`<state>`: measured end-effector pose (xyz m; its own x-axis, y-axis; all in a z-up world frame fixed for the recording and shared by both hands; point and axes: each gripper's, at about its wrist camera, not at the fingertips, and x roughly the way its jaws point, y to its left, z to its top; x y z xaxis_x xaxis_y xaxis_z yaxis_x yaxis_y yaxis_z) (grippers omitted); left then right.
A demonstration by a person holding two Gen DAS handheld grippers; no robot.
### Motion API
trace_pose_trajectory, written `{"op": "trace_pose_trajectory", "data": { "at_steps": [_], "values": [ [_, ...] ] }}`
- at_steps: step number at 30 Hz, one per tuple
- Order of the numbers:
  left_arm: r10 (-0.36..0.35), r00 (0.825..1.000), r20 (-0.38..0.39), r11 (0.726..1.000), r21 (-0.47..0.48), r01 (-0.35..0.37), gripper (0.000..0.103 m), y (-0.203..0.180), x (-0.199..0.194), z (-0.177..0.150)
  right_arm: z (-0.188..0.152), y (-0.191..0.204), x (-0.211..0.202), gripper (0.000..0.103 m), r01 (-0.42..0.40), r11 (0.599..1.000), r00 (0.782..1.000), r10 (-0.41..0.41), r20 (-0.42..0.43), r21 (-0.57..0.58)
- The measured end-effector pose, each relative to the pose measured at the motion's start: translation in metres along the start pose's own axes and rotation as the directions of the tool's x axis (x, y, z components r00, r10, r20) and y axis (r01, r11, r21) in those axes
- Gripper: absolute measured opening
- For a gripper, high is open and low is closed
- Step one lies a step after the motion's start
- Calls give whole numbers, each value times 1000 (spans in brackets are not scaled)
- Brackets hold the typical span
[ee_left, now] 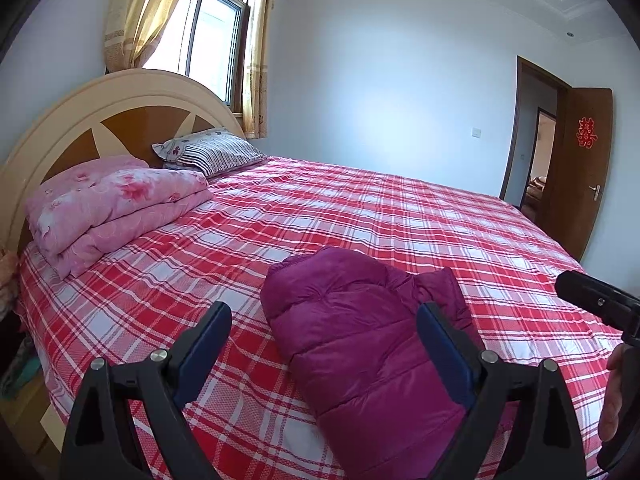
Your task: Fold large clothes
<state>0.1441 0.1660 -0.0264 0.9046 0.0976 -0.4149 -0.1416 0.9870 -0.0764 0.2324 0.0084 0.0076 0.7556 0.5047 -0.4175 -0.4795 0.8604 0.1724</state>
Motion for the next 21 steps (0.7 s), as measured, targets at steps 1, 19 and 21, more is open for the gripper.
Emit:
{"op": "trace_pose_trajectory", "data": {
  "at_steps": [1, 19, 21],
  "values": [
    [2, 1000, -1, 1000, 2, -2, 94, 0, 0, 0, 0, 1, 0, 95, -2, 1000, 1000, 2, 1, 0],
    [-2, 1000, -5, 1000, 9, 2, 94, 0, 1, 0, -3, 6, -1, 95, -6, 1000, 1000, 6, 1, -1],
    [3, 1000, -2, 1000, 5, -3, 94, 0, 0, 1, -3, 6, -1, 95, -6, 1000, 1000, 6, 2, -4]
  ]
}}
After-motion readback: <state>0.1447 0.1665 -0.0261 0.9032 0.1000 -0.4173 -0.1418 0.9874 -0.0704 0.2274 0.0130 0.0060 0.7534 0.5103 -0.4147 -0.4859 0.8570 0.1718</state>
